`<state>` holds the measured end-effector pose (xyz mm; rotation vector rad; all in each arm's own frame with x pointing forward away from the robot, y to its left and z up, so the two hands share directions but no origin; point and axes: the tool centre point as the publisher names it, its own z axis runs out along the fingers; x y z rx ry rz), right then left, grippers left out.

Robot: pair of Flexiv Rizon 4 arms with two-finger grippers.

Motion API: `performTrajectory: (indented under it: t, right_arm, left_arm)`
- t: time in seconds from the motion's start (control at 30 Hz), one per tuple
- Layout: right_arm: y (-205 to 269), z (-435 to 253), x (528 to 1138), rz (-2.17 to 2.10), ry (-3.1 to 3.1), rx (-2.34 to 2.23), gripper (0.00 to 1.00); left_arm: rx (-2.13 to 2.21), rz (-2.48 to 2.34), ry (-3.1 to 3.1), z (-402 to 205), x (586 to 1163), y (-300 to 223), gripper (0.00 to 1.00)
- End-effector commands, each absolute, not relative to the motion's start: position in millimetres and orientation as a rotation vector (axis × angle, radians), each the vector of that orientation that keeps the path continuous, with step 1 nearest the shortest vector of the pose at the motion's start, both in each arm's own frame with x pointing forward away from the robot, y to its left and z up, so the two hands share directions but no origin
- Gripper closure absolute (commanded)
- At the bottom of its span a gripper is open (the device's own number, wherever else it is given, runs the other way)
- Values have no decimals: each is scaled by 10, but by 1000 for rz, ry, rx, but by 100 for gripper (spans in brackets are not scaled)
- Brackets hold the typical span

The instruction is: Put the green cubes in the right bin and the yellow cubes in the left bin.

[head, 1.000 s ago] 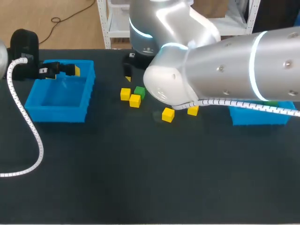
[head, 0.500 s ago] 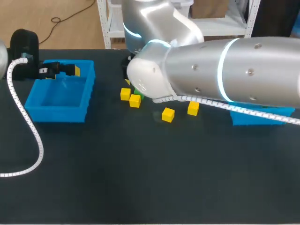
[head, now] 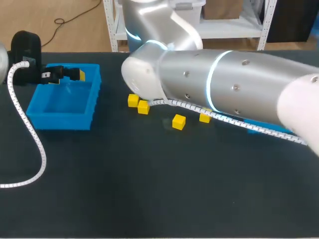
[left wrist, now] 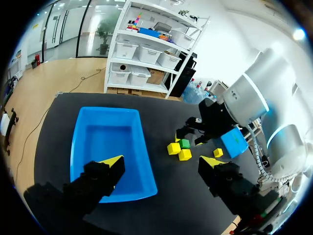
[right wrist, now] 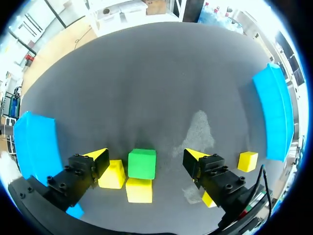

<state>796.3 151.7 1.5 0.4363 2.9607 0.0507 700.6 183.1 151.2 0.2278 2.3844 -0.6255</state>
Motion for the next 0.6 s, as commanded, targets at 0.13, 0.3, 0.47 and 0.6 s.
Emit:
performTrajectory:
  t: [0.13,0.3,0.47,0.6]
  right_arm:
    - [1489,-65,8029,48,2968,482,25]
    - [1451,-89,8031,57,2975,527,97]
    - [1432,-104,8031,54,2980,538,100]
    - [1431,-106,8029,56,2984,548,100]
  left_arm:
    - [231,-635,2375,1498,7000,1847,0]
    - [231,-635,2375,1498,7000,1847,0]
    - [231,-635,2375,1498,7000,1847,0]
    - [231,-635,2375,1498,7000,1847,0]
